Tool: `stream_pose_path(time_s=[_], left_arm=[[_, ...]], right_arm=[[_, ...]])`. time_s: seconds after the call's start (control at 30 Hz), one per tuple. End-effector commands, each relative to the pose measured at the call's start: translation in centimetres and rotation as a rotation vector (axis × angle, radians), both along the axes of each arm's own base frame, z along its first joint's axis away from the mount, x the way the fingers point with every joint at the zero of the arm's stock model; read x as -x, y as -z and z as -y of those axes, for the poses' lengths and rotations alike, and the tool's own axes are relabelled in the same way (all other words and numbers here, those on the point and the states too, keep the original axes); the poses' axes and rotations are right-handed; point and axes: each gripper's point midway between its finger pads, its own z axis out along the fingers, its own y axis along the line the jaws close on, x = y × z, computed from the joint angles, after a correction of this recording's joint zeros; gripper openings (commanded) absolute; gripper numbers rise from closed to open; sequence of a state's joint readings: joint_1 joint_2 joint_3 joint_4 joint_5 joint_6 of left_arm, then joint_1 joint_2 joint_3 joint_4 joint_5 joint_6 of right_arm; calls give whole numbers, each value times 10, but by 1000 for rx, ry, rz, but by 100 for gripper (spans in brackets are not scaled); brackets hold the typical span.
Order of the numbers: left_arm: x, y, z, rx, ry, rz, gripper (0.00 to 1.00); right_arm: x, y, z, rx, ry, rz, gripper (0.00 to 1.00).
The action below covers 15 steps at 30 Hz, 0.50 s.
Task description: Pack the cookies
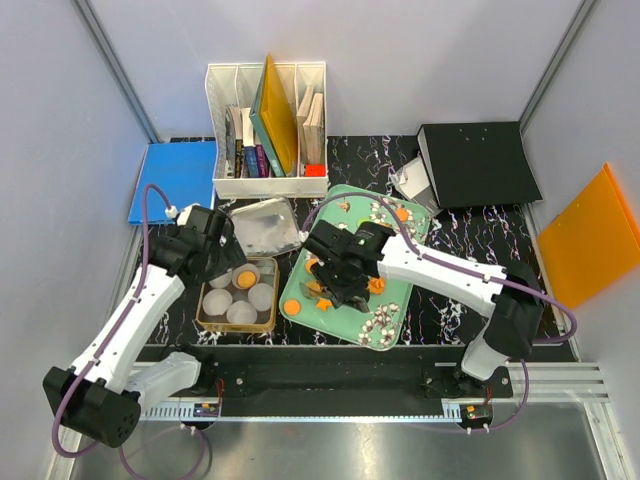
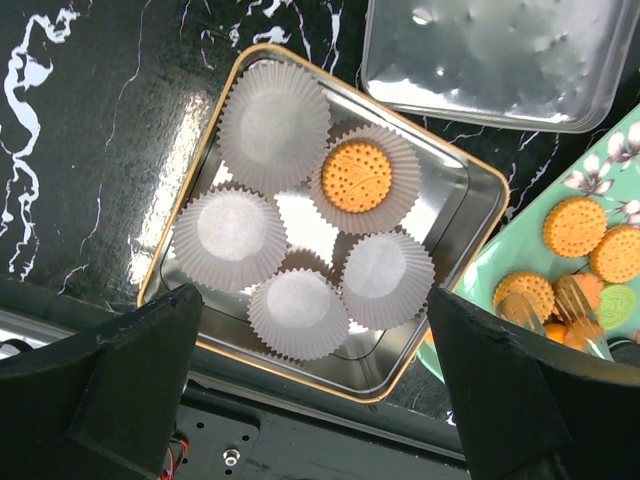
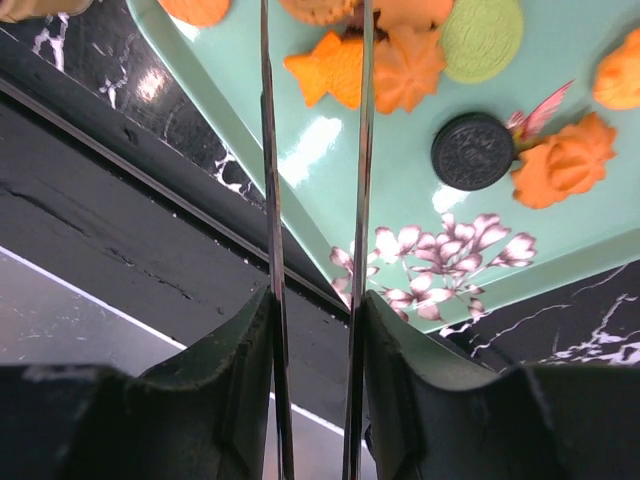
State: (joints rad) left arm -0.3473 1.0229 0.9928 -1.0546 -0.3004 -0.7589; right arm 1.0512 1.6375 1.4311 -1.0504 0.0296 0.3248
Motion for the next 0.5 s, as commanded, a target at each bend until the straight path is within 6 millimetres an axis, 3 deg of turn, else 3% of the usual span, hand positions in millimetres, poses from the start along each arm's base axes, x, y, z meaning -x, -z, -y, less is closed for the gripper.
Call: stream_pose_path(time_s=[0.0, 0.27, 0.47], left_arm=[[-15, -29, -3, -6, -8, 98, 99], [-20, -42, -16, -36, -46, 126, 99], [-20, -46, -23, -36, -75, 141, 99]], right_arm=[[-18, -53, -7, -70, -9, 121, 36], [-30, -101, -26, -159, -13, 186, 35], [-31, -112, -54, -234, -52, 160, 34]])
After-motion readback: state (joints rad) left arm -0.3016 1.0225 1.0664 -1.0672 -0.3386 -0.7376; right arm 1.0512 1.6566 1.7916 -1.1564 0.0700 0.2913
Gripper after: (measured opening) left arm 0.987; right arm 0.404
